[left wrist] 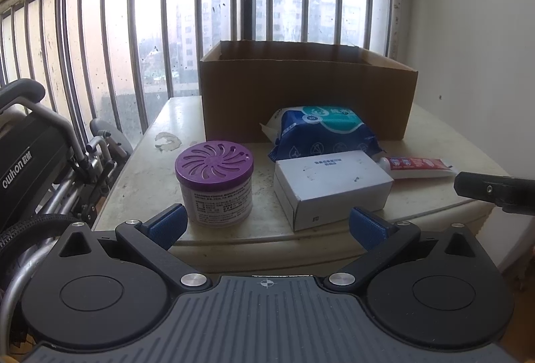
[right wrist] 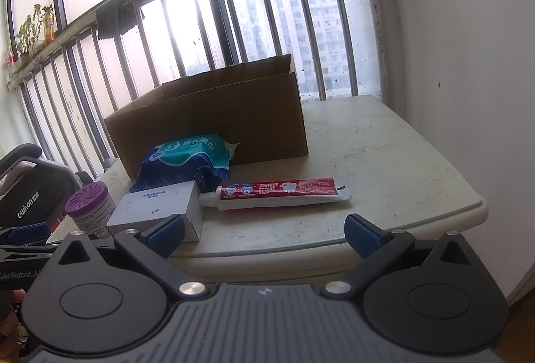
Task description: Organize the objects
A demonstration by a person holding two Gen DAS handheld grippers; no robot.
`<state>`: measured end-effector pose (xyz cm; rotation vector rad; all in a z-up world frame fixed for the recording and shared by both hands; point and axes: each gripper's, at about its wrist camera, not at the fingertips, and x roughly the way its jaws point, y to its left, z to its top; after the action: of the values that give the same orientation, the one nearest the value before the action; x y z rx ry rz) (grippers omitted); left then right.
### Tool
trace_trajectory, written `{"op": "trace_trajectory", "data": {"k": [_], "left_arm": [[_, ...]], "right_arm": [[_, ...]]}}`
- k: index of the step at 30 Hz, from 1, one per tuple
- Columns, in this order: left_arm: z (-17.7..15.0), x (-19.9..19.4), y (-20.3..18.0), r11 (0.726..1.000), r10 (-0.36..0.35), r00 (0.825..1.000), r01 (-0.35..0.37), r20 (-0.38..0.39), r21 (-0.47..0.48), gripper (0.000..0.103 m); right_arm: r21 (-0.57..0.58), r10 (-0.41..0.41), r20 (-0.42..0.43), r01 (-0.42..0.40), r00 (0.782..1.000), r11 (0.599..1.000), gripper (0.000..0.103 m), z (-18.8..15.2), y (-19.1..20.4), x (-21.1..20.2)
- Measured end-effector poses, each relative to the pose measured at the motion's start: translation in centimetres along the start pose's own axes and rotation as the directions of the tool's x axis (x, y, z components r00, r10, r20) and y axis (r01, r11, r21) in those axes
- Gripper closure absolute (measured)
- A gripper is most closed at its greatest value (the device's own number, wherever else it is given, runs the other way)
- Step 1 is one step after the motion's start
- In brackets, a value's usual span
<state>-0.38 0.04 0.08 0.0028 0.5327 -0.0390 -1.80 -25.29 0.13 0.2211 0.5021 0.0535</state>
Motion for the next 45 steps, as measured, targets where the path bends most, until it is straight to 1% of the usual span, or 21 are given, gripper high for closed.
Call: {"op": "trace_trajectory", "data": {"k": [5,9,14,30,38,45], "left_arm": [[0.0,0.0,0.0,1.000,-0.001,1.000,0.001,0.000,0.001,0.000],[0.0,0.1,0.1,1.000,-0.015,1.000,0.015,0.001,-0.007,0.000],[0.0,0.1,0.3,1.000,-0.012,1.000,0.012,0.001,-0.010,0.000],[-0.1,-0.1,0.2,1.000,-0.012,1.000,0.012,0.006,-0.005,0.000],[0.0,-0.1,0.2,1.000,-0.014,1.000,0.014,0.008,-0.004,0.000],[-0.1,-0.1,0.1,1.000,-0.014,1.000,0.014,0.007,-0.003,0.000]], "right_arm": [[0.032,0.016,-0.005,-0.016,1.000,0.999,0.000,0.0,-0.4,0.1],[0.044,-0.011,-0.001,0.011,1.000,0.999,0.000,0.0,-0.6,0.2],[0.061,0.000,-0.003,0.000,1.000,0.998,0.000,0.0,-0.9,0.2],[-0.017,-0.008,-0.003,0.008,1.000,1.000,0.000,0.1,0.2,0.0],[0.008,0.025,-0.007,-0.025,1.000,1.000,0.000,0.0,-0.1,-0.1],[0.004,0.028,-0.004,-0.028,1.000,1.000,0.000,0.1,-0.1,-0.2]]}}
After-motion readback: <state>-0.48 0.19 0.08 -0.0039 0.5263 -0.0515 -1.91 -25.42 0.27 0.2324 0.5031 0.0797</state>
